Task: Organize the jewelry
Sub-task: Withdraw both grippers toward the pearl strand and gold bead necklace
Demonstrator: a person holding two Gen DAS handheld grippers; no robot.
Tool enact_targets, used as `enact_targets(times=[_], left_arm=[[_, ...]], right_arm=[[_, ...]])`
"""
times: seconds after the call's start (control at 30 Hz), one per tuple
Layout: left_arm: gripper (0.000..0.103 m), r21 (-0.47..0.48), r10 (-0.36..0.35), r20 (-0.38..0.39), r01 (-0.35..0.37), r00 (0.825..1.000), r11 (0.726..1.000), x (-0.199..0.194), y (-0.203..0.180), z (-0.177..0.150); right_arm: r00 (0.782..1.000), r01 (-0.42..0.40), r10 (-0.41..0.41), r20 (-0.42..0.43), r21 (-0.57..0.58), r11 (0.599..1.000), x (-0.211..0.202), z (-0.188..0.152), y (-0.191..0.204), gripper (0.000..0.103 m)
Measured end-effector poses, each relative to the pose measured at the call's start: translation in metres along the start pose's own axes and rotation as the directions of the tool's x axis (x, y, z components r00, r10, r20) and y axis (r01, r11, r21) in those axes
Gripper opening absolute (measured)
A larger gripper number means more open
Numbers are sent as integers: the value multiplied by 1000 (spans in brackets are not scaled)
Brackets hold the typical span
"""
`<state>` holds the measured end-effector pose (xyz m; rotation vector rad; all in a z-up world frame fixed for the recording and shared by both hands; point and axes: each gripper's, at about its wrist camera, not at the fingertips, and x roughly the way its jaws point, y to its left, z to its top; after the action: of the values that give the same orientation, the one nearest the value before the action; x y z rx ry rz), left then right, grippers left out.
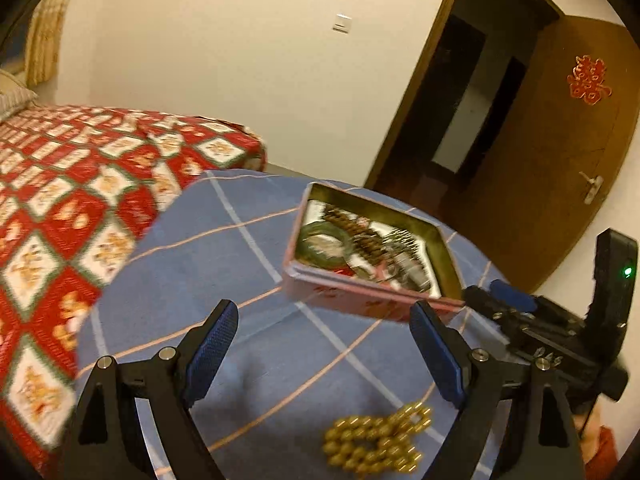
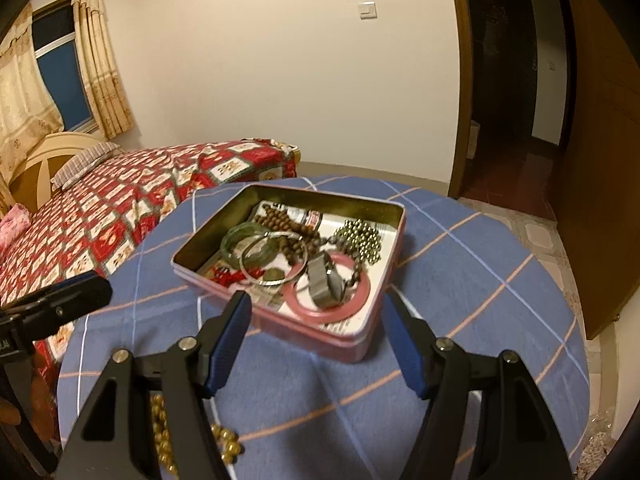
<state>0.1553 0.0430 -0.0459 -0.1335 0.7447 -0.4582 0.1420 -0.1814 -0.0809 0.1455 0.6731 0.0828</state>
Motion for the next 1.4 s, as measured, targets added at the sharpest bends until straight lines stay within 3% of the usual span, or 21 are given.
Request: enact_targets(times=[0.1,0.23,0.6,0.73,1.07,1.23,1.33,1.4], left_arm=[[87,9,55,4,-55,998,998,-7,7,-8],[87,-7,45,-21,-46,999,999,-5,14,-17],[87,59,54,-40,-51,998,997,-24,11,-41],[87,41,54,-44,-53,998,998,-33,18,-48],[87,30,128,-36,-127,991,991,-52,37,-62],[87,60,95,-55,-91,994,994,-60,36,-72],[87,78,37,-108,-28,993,997,-57,23,-83],[87,111,47,-141,-32,989,993,-51,11,-90]], right_arm=[[1000,-8,8,-11,-9,1000,-3,-7,5,71],[999,-20,19,-33,-19,1000,-3,-15,11,71],[998,-32,28,-55,-62,998,-12,-31,30,71],[995,-75,71,-76,-60,995,-15,-38,34,71],[981,-137,118,-155,-118,983,-10,-63,59,67],[979,-140,116,-169,-133,981,-10,-68,63,65],[983,-106,82,-167,-141,984,-10,-68,65,65],[985,-77,53,-164,-148,986,-9,-68,66,65]])
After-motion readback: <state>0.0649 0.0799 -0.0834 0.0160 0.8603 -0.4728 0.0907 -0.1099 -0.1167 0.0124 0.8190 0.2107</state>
